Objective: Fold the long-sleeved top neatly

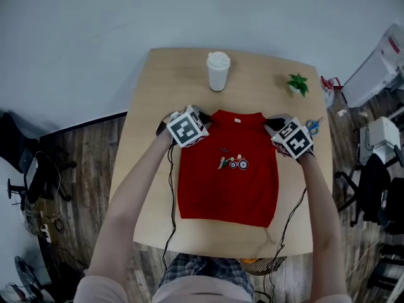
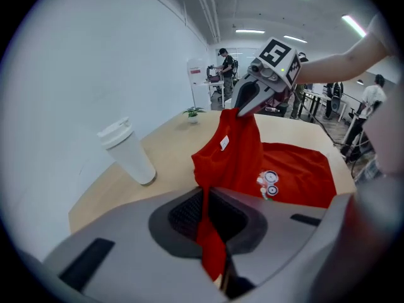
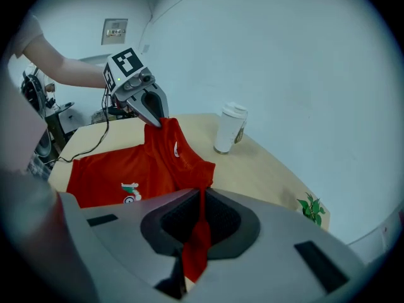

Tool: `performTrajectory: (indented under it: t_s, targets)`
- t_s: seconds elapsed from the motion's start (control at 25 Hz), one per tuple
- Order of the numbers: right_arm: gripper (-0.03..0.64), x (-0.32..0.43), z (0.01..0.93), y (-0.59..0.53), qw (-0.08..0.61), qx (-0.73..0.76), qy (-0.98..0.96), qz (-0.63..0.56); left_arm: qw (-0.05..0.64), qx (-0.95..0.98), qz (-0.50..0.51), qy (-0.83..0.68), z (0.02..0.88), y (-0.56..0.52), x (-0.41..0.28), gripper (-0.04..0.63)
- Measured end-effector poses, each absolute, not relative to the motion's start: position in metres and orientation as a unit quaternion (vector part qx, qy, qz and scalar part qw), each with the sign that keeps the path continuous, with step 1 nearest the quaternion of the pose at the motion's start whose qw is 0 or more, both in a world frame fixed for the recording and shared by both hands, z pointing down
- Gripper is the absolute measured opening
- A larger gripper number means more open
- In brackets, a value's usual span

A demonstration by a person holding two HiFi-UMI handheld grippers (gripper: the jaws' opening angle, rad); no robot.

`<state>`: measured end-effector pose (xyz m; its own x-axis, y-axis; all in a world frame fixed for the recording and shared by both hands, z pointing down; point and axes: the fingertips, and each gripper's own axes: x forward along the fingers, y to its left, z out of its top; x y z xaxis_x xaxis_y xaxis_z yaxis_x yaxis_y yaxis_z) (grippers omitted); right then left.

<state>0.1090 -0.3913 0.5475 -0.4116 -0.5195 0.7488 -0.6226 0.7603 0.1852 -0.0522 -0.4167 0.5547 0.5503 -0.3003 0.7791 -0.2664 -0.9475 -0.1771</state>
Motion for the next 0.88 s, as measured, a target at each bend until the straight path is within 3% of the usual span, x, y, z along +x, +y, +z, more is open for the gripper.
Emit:
performTrajectory:
  t_s: [0.56, 0.88]
  targets:
    - [0.029, 0.065, 0.514, -0.218, 0.435, 0.237, -0.868, 0.016, 0.037, -0.899, -0.428, 0.082, 0.525, -0.239, -0.094, 0.018]
    - [0.029, 0.050, 0.549, -0.129, 0.457, 0.162, -0.874, 0.022, 0.035, -0.892, -0.448, 0.038, 0.545, -0.156, -0.106, 0.018]
